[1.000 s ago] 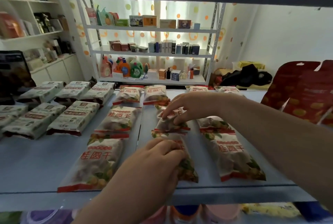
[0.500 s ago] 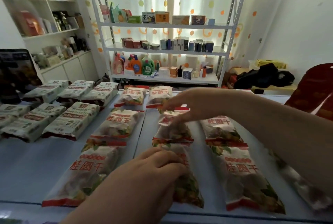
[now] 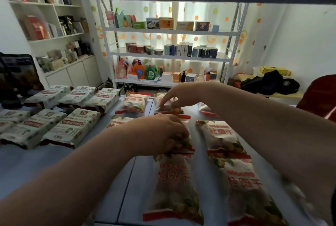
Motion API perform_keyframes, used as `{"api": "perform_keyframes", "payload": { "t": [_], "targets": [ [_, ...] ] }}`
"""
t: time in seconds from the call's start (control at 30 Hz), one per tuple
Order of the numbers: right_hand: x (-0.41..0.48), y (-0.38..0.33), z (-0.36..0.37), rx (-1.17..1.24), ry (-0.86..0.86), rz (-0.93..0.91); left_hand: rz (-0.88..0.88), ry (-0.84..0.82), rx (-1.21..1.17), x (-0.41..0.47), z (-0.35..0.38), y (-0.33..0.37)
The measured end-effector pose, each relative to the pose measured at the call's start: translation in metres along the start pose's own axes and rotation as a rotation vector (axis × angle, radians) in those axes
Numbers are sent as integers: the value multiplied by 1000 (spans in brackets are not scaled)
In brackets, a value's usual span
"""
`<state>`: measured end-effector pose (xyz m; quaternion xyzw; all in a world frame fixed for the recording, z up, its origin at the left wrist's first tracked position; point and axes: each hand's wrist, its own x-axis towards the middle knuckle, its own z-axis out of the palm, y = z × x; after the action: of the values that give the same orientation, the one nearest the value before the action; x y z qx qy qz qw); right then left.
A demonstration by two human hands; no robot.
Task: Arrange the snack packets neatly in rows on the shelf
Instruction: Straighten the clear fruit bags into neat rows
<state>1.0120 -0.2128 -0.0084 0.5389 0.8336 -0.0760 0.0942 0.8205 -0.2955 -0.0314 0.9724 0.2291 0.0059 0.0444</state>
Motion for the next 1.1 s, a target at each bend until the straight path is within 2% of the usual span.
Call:
{"api": "perform_keyframes", "payload": {
  "t": [0.2,0.57,0.7,0.77,0.9,1.1],
  "targets": [
    [-13,19,4,14,5,75,33,7,-20,0,3,-9],
    [-25,6,5,-27,62,94,47,8,62,1,1,-7],
    [-48,-17,-2,-31,182,-18,47,157,102,-23,-1,2],
    [-63,-30,-1,31,171,-95,70,207,39,-41,-3,12],
    [-83,-48,12,31,26,-115,109,125,-43,-61,-2,30],
    [-92,-48,19,29,33,-23,105,54,-29,-59,3,37]
  ]
}}
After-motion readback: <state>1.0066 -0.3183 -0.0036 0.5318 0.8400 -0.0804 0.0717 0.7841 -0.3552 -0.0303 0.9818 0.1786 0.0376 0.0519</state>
